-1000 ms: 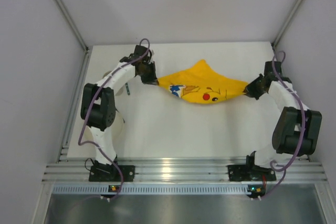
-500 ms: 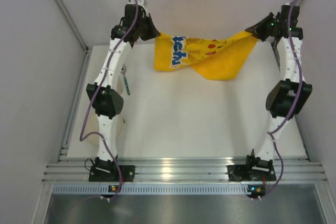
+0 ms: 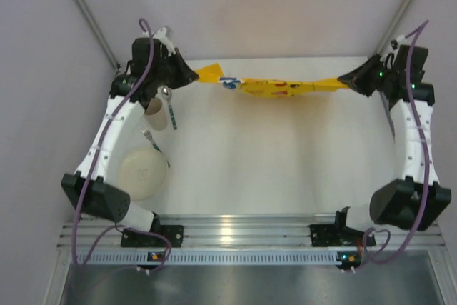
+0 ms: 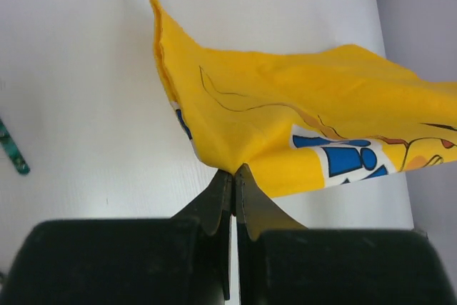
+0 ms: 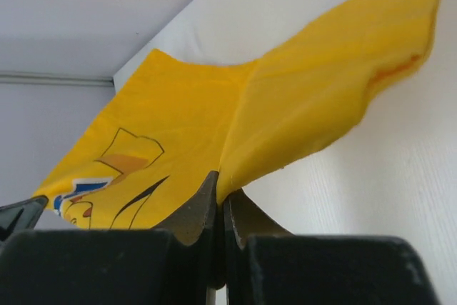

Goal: Set the dinner table for one person

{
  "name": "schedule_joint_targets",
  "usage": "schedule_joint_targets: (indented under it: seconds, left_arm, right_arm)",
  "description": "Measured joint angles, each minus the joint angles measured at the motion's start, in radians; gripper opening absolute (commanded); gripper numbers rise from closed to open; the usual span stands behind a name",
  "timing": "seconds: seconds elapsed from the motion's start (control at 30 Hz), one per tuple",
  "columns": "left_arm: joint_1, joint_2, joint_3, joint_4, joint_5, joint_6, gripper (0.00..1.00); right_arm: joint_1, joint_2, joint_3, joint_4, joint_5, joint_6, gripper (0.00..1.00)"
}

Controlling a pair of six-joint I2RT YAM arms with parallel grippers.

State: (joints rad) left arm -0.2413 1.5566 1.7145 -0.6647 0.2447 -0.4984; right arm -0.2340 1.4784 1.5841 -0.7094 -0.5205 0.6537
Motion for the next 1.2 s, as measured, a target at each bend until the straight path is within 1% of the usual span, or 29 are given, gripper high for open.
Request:
schedule_joint_targets:
  seconds: [0.07,0.17,0.23,0.3,0.37,0.4,0.5,0.63,0.7,0.9,0.93,0.97,1.0,1.03,1.07,1.1,1.13,1.2]
  left_arm:
    - [0.003,-0.118,-0.13,0.028,0.001,0.002,0.0]
    - [0.004,-0.235,-0.346,0.071,0.009,0.003,0.0]
    - [0.004,-0.27,-0.52,0.09,0.018,0.002,0.0]
    - [0.004,-0.274,-0.684,0.095,0.028,-0.008,0.0]
    - [0.004,-0.273,-0.822,0.082,0.044,-0.022,0.0]
    - [0.004,-0.277,-0.88,0.066,0.054,-0.03,0.0]
    - [0.004,-0.32,-0.978,0.05,0.071,-0.05,0.0]
    - [-0.006,-0.388,-0.995,0.059,0.096,-0.073,0.0]
    - [-0.008,-0.393,-0.995,0.069,0.105,-0.085,0.0]
    - [-0.017,-0.331,-0.995,0.066,0.148,-0.129,0.0]
    - [-0.018,-0.33,-0.992,0.057,0.153,-0.132,0.04]
    - [-0.019,-0.33,-0.984,0.042,0.159,-0.135,0.22]
    - [-0.021,-0.33,-0.972,0.027,0.16,-0.13,0.32]
    - [-0.021,-0.333,-0.953,0.006,0.146,-0.127,0.41]
    - [-0.017,-0.336,-0.937,-0.008,0.138,-0.125,0.57]
    - [-0.012,-0.341,-0.915,-0.028,0.129,-0.124,0.67]
    - [-0.009,-0.346,-0.892,-0.048,0.127,-0.123,0.98]
    - [-0.008,-0.359,-0.826,-0.086,0.121,-0.13,0.99]
  right_arm:
    - [0.003,-0.129,-0.166,0.017,0.005,-0.016,0.0]
    - [0.003,-0.236,-0.456,0.043,0.017,-0.029,0.0]
    - [0.0,-0.242,-0.677,0.085,0.021,-0.035,0.0]
    - [-0.007,-0.191,-0.871,0.089,0.026,-0.045,0.0]
    - [-0.026,-0.164,-1.028,0.056,0.042,-0.056,0.0]
    - [-0.038,-0.171,-1.079,0.032,0.055,-0.061,0.0]
    - [-0.056,-0.261,-1.124,-0.037,0.076,-0.067,0.0]
    - [-0.063,-0.381,-1.118,-0.066,0.131,-0.059,0.0]
    - [-0.068,-0.39,-1.102,-0.087,0.157,-0.047,0.0]
    - [-0.124,-0.376,-1.021,-0.187,0.219,-0.022,0.0]
    - [-0.137,-0.377,-1.012,-0.204,0.221,-0.022,0.0]
    - [-0.151,-0.378,-1.004,-0.226,0.224,-0.021,0.15]
    - [-0.161,-0.378,-0.996,-0.249,0.23,-0.018,0.34]
    - [-0.171,-0.378,-0.989,-0.264,0.253,-0.019,0.67]
    - [-0.185,-0.376,-0.981,-0.273,0.274,-0.016,0.84]
    - [-0.2,-0.372,-0.972,-0.281,0.288,-0.021,0.95]
    - [-0.209,-0.364,-0.962,-0.284,0.291,-0.025,0.98]
    - [-0.221,-0.332,-0.93,-0.29,0.292,-0.032,1.0]
